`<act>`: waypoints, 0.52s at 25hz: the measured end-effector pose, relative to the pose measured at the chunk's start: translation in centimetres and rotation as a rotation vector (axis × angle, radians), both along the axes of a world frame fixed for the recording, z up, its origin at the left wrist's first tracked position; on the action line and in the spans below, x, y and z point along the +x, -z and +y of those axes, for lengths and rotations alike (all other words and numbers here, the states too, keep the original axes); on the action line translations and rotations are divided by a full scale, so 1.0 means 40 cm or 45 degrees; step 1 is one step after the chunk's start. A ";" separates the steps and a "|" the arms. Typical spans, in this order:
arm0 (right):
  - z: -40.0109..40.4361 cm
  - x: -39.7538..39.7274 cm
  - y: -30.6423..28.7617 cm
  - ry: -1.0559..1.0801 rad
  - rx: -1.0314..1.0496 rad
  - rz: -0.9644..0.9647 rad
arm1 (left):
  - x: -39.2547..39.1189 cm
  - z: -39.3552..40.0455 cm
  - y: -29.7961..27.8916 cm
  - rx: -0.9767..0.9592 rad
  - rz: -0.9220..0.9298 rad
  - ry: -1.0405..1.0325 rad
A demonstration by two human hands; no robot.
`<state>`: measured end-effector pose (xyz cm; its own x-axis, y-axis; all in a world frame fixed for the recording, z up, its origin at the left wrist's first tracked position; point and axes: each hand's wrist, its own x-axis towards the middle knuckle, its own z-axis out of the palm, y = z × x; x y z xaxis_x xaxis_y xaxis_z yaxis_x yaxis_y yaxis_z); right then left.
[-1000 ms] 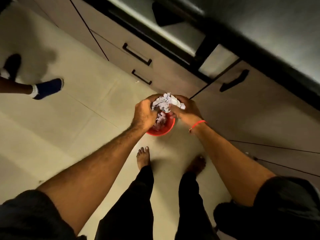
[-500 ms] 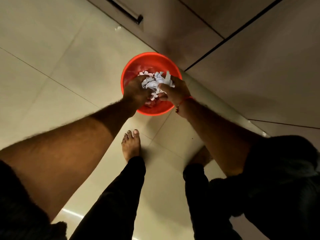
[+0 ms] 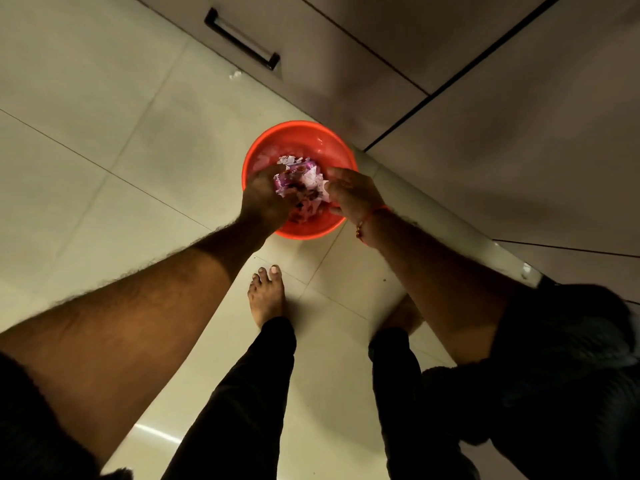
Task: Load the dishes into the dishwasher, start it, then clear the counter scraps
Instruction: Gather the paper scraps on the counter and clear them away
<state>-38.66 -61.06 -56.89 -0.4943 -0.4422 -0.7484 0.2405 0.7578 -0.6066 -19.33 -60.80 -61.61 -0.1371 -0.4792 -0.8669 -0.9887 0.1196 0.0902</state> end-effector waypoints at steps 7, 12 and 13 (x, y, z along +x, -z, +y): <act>0.047 0.010 -0.265 -0.069 -0.055 -0.031 | -0.068 -0.088 -0.296 -0.104 0.564 -0.040; 0.119 0.027 -0.562 -0.034 -0.144 0.005 | -0.129 -0.161 -0.630 -0.069 0.892 -0.151; 0.140 0.029 -0.626 -0.016 -0.154 0.019 | -0.131 -0.137 -0.678 -0.094 0.895 -0.135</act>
<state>-37.50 -55.46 -31.85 -0.4987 -0.5349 -0.6820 0.2215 0.6821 -0.6969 -24.56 -66.30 -34.47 -0.6007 -0.5751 -0.5553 -0.7063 0.0564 0.7056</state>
